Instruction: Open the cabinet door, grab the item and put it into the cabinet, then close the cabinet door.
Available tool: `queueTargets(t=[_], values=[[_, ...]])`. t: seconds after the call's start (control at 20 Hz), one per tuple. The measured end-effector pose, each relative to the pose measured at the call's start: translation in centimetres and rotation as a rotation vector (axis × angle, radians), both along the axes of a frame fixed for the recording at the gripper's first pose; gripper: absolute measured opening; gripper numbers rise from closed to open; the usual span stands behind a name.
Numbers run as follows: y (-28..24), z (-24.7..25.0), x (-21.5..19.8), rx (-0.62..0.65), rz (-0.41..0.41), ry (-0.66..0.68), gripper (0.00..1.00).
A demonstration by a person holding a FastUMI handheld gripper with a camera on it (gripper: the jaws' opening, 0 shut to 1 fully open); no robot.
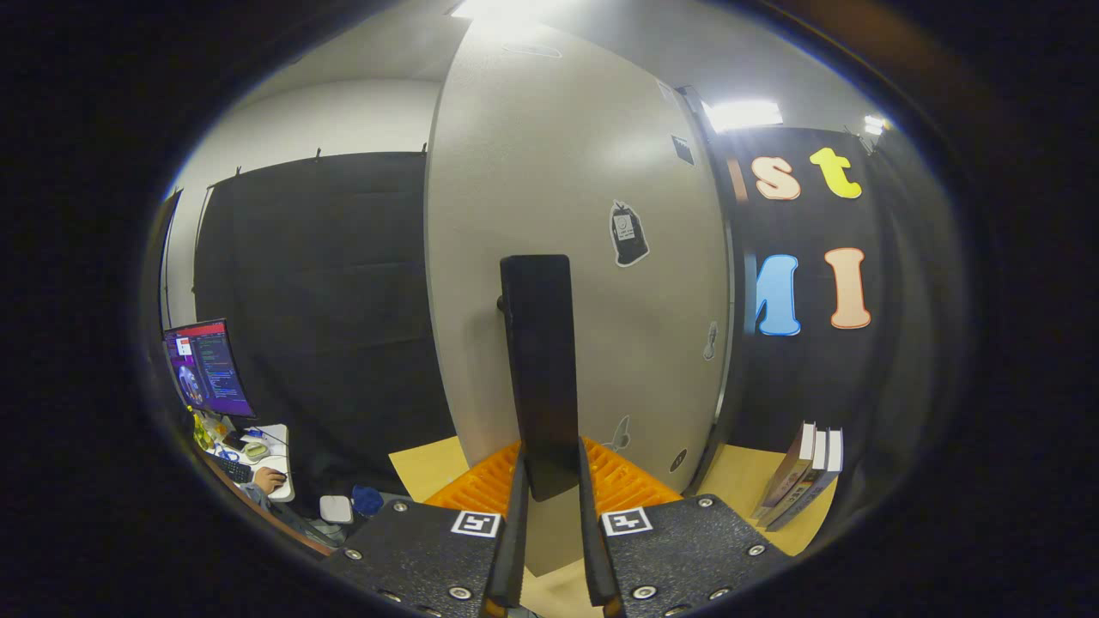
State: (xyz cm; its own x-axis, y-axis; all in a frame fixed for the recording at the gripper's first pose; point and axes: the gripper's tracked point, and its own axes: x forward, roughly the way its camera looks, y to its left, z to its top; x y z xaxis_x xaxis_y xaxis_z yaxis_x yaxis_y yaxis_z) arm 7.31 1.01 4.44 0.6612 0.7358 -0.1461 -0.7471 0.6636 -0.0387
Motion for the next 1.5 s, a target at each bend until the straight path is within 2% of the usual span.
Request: queueTargets(t=[0.2, 0.4, 0.55, 0.8, 0.95, 1.05, 1.2, 1.35, 1.5], values=[[-1.0, 0.0, -0.5, 0.039, -0.058, 0.017, 0.33], [-3.0, -0.1, -0.1, 0.085, -0.147, 0.046, 0.48], [-4.3, -0.1, 0.1, 0.113, -0.199, 0.065, 0.55], [-6.1, 0.0, 0.5, 0.108, -0.272, 0.021, 0.65], [-6.6, -0.1, 0.7, 0.095, -0.303, -0.015, 0.77], [-6.7, -0.3, 0.8, 0.106, -0.323, -0.013, 0.8], [-7.3, -0.5, 1.0, 0.141, -0.374, 0.01, 0.83], [-8.2, -0.9, 1.0, 0.202, -0.444, 0.049, 0.91], [-8.7, -0.1, 0.5, 0.3, -0.494, 0.075, 0.93]])
